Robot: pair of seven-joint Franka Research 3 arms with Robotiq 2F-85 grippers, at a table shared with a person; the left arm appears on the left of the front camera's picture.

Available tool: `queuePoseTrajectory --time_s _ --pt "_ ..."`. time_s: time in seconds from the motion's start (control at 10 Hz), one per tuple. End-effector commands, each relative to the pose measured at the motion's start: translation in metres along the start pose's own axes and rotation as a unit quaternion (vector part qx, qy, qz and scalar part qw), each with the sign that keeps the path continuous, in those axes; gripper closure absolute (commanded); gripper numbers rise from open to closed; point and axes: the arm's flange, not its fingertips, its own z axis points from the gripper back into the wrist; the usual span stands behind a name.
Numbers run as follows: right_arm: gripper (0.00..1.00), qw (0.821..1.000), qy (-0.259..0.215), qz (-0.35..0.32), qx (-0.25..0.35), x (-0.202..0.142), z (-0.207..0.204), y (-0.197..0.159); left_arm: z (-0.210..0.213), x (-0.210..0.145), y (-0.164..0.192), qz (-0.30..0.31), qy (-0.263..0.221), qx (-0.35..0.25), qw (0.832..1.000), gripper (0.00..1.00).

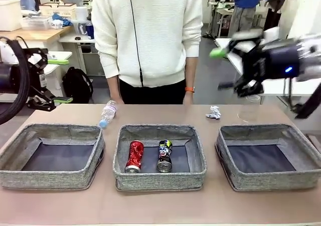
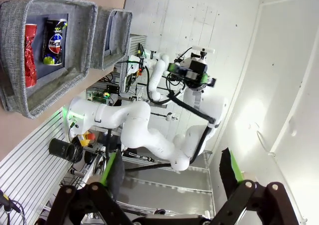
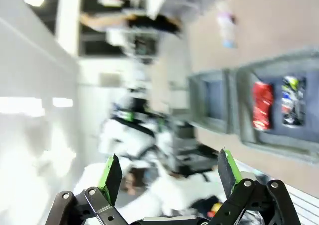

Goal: Sort the waste into the appropriate baskets.
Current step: Place the picked waste into the Fabric basket indicated by the person.

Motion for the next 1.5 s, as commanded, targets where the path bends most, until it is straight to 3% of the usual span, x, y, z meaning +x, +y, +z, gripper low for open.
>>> queuePoseTrajectory --time_s 0.0,0.1,0.2,0.4,0.5,0.6,0.7,1.4 --pt "0.0 0.993 -0.009 -0.031 0.115 -0.013 0.042 -0.064 -0.002 -0.001 -0.003 -0.001 0.0 -0.011 1.0 0.0" --pt "0.0 0.992 -0.035 -0.059 0.102 -0.01 0.058 -0.088 -0.002 -0.001 -0.003 -0.001 0.0 -0.011 1.0 0.0" --pt "0.0 0.994 -0.031 -0.055 0.089 -0.01 0.062 -0.112 -0.002 -0.001 -0.003 -0.001 0.0 -0.011 1.0 0.0" --pt "0.0 0.995 0.1 -0.022 -0.006 -0.018 0.031 -0.145 -0.002 -0.001 -0.003 -0.001 0.0 -0.011 1.0 0.0" --pt "0.0 0.991 0.133 0.016 -0.001 -0.02 0.021 -0.149 -0.002 -0.001 -0.003 -0.001 0.0 -0.011 1.0 0.0" --pt "0.0 0.991 0.122 0.045 0.014 -0.019 0.012 -0.147 -0.002 -0.001 -0.003 -0.001 0.0 -0.011 1.0 0.0" --pt "0.0 0.994 0.096 -0.054 0.017 0.052 0.027 -0.117 -0.002 -0.001 -0.003 -0.001 0.0 -0.011 1.0 0.0" --pt "0.0 0.994 0.096 -0.054 0.017 0.052 0.027 -0.117 -0.002 -0.001 -0.003 -0.001 0.0 -0.011 1.0 0.0"
